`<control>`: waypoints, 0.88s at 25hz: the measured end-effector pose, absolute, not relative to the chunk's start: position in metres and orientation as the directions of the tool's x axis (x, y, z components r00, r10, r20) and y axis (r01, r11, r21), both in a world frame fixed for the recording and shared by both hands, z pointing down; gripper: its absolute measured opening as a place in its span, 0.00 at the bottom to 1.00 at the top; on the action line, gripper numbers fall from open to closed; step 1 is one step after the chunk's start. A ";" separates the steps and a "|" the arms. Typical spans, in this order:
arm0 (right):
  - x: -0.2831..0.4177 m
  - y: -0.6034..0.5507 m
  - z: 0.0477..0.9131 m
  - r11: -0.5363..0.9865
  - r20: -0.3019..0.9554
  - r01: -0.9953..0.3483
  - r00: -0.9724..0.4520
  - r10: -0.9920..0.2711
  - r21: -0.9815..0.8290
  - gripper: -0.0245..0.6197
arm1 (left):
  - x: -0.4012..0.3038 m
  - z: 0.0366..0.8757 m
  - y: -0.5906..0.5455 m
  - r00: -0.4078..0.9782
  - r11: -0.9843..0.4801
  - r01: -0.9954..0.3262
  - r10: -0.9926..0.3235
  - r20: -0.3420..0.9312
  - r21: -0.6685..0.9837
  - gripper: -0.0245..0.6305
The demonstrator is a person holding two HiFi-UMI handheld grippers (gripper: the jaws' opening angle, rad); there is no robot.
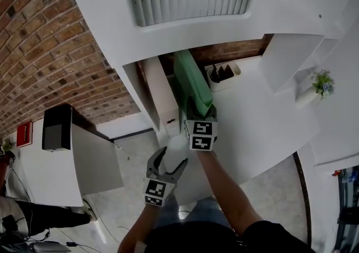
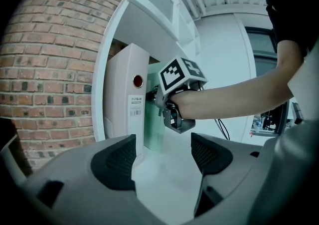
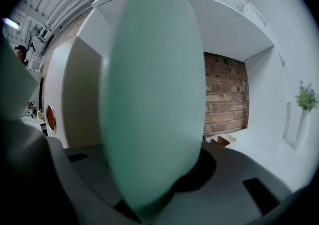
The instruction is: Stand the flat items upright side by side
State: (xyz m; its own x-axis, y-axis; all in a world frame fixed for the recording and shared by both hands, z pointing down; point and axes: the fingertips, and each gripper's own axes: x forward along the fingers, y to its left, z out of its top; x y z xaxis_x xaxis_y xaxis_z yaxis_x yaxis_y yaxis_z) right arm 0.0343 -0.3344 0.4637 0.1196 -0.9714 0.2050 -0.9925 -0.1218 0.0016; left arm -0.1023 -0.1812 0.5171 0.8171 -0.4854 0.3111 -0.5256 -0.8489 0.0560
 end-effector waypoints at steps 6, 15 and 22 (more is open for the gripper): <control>0.030 -0.351 0.462 -0.128 0.209 -0.992 0.126 -0.970 0.006 0.24 | -0.103 0.516 -0.185 0.818 -0.850 -0.524 -0.482 0.314 0.058 0.56; 0.024 -0.362 0.464 -0.076 0.233 -0.997 0.077 -0.969 0.015 0.29 | -0.101 0.518 -0.186 0.808 -0.841 -0.538 -0.494 0.322 0.060 0.56; 0.022 -0.360 0.465 -0.060 0.250 -0.998 0.065 -0.966 0.026 0.34 | -0.103 0.519 -0.184 0.801 -0.834 -0.548 -0.502 0.325 0.061 0.56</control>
State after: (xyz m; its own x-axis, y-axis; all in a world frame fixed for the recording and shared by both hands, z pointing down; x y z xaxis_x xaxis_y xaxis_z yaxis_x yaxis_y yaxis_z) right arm 0.0219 -0.3596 0.4648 0.0647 -0.9660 0.2504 -0.9979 -0.0601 0.0261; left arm -0.1027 -0.1840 0.5192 0.8011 -0.5024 0.3254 -0.5479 -0.8343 0.0608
